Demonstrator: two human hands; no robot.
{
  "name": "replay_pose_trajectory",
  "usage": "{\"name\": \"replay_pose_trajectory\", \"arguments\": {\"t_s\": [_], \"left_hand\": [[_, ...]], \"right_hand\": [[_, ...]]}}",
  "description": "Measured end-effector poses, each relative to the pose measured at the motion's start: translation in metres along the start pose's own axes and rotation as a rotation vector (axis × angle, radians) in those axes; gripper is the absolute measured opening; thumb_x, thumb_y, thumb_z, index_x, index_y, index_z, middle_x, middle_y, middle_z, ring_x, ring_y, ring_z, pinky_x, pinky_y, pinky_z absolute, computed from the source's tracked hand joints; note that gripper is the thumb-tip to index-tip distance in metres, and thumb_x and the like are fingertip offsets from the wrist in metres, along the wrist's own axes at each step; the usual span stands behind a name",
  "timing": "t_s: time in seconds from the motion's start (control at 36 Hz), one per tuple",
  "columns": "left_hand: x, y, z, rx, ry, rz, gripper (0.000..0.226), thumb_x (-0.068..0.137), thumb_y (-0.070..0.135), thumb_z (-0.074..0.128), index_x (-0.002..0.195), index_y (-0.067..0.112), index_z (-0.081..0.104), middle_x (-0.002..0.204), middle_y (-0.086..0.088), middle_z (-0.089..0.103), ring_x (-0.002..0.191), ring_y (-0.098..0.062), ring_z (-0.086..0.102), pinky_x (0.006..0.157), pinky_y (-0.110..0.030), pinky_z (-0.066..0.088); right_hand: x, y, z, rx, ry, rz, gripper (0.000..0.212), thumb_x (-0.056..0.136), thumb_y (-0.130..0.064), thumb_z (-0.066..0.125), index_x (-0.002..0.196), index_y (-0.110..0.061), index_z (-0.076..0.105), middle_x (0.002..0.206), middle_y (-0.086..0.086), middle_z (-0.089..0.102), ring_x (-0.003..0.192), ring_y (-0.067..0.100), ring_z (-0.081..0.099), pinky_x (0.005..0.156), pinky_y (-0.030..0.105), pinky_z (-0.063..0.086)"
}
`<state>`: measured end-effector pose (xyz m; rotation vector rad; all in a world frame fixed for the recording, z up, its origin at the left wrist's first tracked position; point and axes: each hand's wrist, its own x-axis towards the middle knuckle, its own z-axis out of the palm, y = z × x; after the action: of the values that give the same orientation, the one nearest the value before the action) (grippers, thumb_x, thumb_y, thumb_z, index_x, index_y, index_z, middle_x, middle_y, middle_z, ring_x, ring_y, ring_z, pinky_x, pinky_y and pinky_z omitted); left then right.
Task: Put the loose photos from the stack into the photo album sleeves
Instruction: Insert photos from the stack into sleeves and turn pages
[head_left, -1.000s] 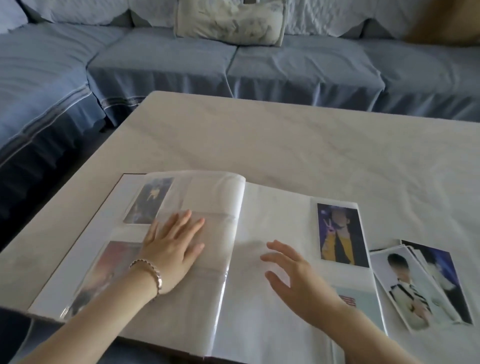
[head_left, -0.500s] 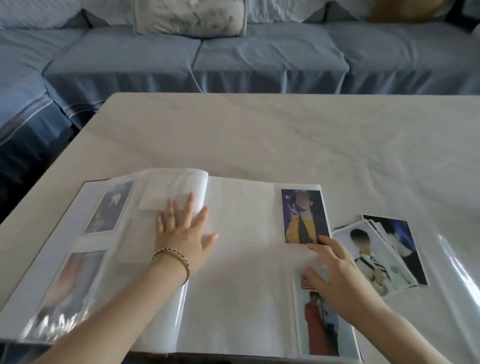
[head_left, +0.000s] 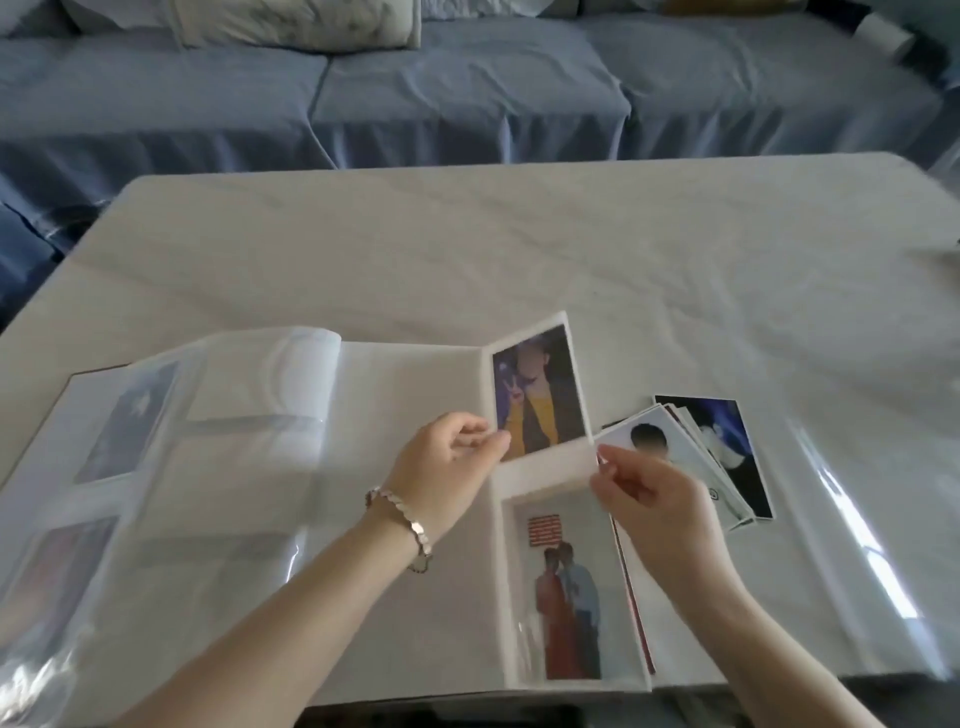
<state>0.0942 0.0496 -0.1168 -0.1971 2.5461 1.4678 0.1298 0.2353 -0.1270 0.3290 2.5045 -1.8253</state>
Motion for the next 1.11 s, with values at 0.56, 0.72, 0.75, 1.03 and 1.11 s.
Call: {"name": "replay_pose_trajectory", "arguments": {"t_s": [0.56,0.72,0.75,1.03,1.11], "left_hand": [[0.006,0.012,-0.001,-0.226,-0.090,-0.121,0.033,0.072,0.037,0.075,0.096,0.017,0.065,0.093,0.000,0.068,0.089,-0.012,0.067,0.062,-0.033,0.059],[-0.001,0.018,-0.002,-0.237,-0.106,-0.143,0.048,0.059,0.051,0.077,0.095,0.023,0.062,0.096,0.004,0.068,0.090,-0.008,0.065,0.060,-0.032,0.059],[0.000,0.018,-0.002,-0.240,-0.103,-0.152,0.040,0.066,0.043,0.077,0.096,0.022,0.063,0.095,0.004,0.068,0.088,-0.008,0.066,0.061,-0.034,0.059],[-0.001,0.011,-0.008,-0.336,-0.081,-0.138,0.024,0.079,0.025,0.072,0.100,0.015,0.065,0.094,0.000,0.068,0.074,0.002,0.066,0.051,-0.023,0.053],[-0.003,0.010,-0.009,-0.367,-0.075,-0.143,0.025,0.078,0.025,0.073,0.099,0.014,0.066,0.095,-0.002,0.069,0.075,-0.001,0.067,0.052,-0.023,0.053]], "right_hand": [[-0.018,-0.019,0.013,0.166,-0.237,-0.148,0.031,0.084,-0.012,0.064,0.091,-0.042,0.065,0.094,-0.014,0.070,0.087,0.001,0.067,0.073,0.012,0.050],[-0.021,-0.019,0.016,0.112,-0.324,-0.181,0.036,0.084,-0.009,0.065,0.088,-0.045,0.067,0.105,-0.027,0.061,0.097,-0.002,0.062,0.079,0.012,0.049],[-0.022,-0.019,0.016,0.104,-0.335,-0.183,0.036,0.084,-0.009,0.065,0.088,-0.045,0.068,0.106,-0.028,0.061,0.098,-0.002,0.061,0.079,0.011,0.048],[-0.021,-0.008,0.009,0.329,-0.277,0.054,0.023,0.084,-0.003,0.062,0.102,-0.018,0.061,0.090,-0.001,0.072,0.080,0.017,0.071,0.063,0.023,0.056],[-0.022,-0.008,0.006,0.343,-0.306,0.078,0.027,0.076,-0.022,0.066,0.102,-0.018,0.061,0.090,-0.001,0.073,0.081,0.017,0.071,0.063,0.023,0.056]]}}
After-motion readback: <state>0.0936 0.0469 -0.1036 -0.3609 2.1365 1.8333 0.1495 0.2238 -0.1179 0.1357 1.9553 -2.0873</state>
